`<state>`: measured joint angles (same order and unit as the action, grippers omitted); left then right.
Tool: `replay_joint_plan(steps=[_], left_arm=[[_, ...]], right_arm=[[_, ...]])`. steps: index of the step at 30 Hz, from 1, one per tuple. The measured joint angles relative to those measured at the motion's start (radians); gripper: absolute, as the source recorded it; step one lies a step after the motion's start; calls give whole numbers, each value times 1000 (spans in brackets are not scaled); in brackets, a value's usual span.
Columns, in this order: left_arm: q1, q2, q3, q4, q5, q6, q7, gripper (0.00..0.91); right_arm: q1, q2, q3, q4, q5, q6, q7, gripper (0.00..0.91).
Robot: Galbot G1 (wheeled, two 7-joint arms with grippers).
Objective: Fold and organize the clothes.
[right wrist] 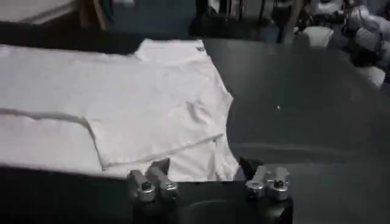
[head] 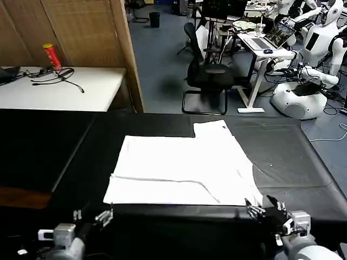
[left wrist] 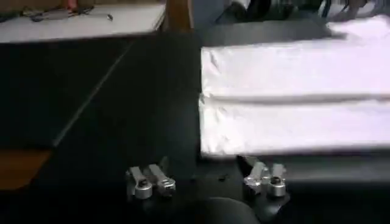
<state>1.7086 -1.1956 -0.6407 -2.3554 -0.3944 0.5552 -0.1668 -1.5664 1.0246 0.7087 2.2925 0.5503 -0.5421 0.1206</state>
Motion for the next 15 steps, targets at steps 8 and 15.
replay_joint_plan(steps=[8,15], left_arm=[[-355,94,72,184,-207,38,-36,878],[-679,121,195,447,-330,66,-28,878]], right_arm=[[386,-19,-138,-271,7,15,6,878],[695,29,-301,-589,-9,-12,15,878]])
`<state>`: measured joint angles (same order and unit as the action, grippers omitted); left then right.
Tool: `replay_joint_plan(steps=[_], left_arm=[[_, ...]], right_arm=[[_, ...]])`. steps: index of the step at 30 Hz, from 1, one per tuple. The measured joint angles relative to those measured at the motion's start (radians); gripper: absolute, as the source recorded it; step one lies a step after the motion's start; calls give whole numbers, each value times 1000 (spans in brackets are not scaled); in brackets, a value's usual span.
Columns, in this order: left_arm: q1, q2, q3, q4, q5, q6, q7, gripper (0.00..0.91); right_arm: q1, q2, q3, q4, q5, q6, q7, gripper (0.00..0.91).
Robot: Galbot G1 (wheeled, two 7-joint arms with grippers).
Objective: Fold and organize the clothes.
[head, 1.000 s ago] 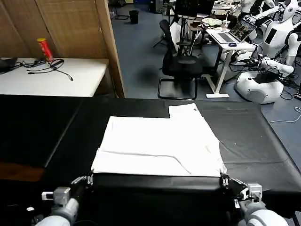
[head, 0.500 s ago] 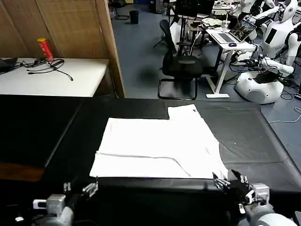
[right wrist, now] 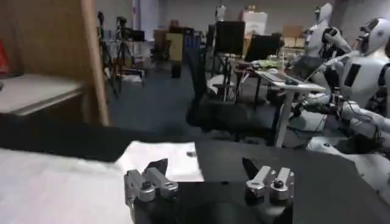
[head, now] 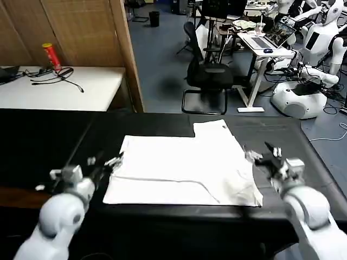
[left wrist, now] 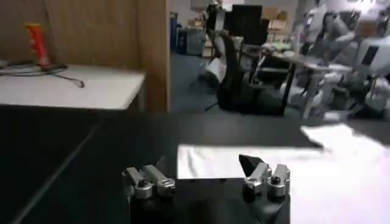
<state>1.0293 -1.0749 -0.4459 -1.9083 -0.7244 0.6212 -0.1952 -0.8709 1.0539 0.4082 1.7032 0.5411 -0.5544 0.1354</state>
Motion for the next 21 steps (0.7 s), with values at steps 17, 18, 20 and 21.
replay_joint_plan(steps=[17,18,20,21], left_arm=[[-422,-53,211,553,56,29,75,878],[-427,-53,212,568,60,28,79,878],[-437,-56,213,593,69,25,84,878],[-439,-57,213,605,75,22,87,878]], right_arm=[[341,148,-154,-484,-24,-15,-22,878],[352,158,-154,-505,-34,-8,-26,878],[369,177,-154,-540,-49,-6,-29,878],[377,187,-154,-557,-57,-6,-30,878]])
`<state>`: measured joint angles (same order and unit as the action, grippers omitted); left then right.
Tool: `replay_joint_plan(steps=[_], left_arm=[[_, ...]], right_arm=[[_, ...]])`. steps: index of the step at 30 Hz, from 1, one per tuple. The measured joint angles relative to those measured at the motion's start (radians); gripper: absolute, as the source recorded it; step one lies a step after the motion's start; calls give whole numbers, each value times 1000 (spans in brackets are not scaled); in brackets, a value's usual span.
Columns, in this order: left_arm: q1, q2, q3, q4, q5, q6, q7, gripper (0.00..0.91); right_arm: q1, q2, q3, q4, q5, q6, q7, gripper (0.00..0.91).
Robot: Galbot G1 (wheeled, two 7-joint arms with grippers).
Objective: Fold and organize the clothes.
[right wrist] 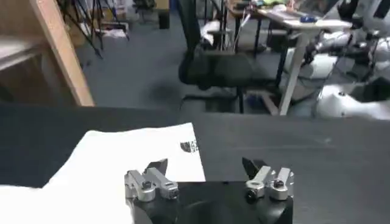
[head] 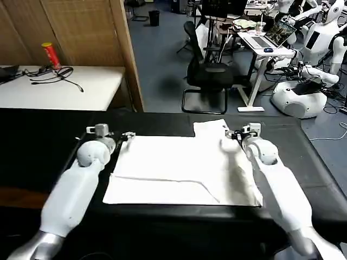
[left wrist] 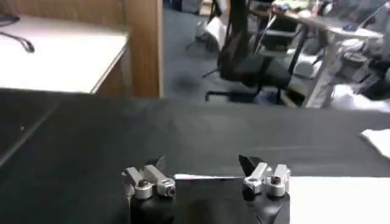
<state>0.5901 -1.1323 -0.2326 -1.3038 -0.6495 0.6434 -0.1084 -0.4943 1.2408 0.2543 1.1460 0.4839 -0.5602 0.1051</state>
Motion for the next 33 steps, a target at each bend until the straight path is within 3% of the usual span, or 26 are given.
replay_joint_plan(steps=[6,7,8,9,10,13,14,17,21,24,33], left_arm=[[9,-8,0,25,13,-9,23,770],[10,-9,1,28,22,-12,28,731],[10,-11,1,32,30,-15,32,712],[9,-13,2,38,39,-21,38,653],[7,-15,2,45,48,-24,42,653],[3,-19,3,61,68,-36,58,351],[2,-20,4,65,72,-39,61,185],[0,-22,6,75,80,-48,71,156],[-3,-26,9,85,88,-53,78,137],[-3,-28,10,85,86,-52,82,127],[16,-11,5,46,63,-55,82,127]], right_arm=[[20,33,-1,-58,-25,0,-1,878],[21,37,0,-65,-28,-1,-2,741],[22,39,0,-69,-29,-1,-2,722],[22,41,1,-72,-30,-2,-3,653],[21,43,2,-74,-31,-3,-4,595],[20,50,5,-81,-33,-3,-7,458],[19,51,6,-84,-35,-2,-10,341],[21,57,8,-94,-44,0,-18,205],[24,63,11,-103,-47,1,-22,98],[21,63,13,-99,-47,4,-24,78],[-23,29,8,-26,-66,92,-74,68]])
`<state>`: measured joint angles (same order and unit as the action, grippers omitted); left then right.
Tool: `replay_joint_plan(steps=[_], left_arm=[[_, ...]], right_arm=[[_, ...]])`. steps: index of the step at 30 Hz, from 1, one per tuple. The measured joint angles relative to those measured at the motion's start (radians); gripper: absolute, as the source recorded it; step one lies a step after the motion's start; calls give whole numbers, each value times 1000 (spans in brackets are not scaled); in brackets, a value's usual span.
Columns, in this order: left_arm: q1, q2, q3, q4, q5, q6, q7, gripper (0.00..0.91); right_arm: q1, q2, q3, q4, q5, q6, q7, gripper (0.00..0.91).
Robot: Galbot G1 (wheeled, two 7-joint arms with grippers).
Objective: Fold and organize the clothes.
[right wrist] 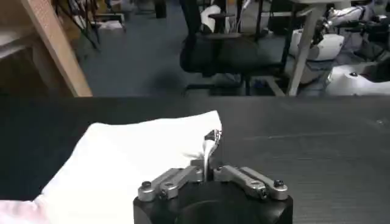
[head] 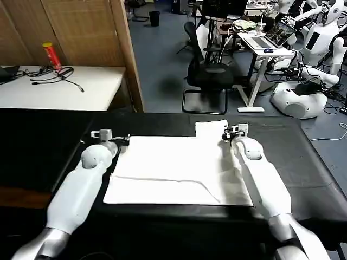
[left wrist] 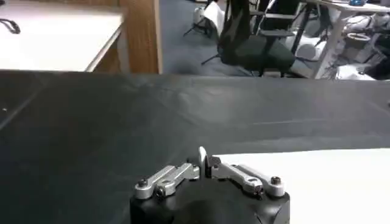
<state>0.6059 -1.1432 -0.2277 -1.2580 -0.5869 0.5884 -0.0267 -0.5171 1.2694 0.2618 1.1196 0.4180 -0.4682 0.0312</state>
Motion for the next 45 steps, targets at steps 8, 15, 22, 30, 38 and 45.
replay_joint_plan(steps=[8,15,22,30,38,45], left_arm=[[42,52,-10,-115,-87,26,-32,127],[125,112,-50,-300,-107,38,-47,127],[267,181,-103,-479,-115,52,-56,127],[441,247,-154,-673,-113,70,-89,127],[557,266,-205,-780,-80,72,-89,127],[650,256,-245,-814,-27,65,-74,127]], right_arm=[[-101,-87,20,198,41,9,-18,78],[-223,-183,60,390,70,-24,-18,78],[-348,-277,108,545,86,-66,5,78],[-504,-351,131,709,86,-116,47,88],[-627,-379,139,816,87,-161,57,88],[-693,-381,146,845,87,-174,58,88]])
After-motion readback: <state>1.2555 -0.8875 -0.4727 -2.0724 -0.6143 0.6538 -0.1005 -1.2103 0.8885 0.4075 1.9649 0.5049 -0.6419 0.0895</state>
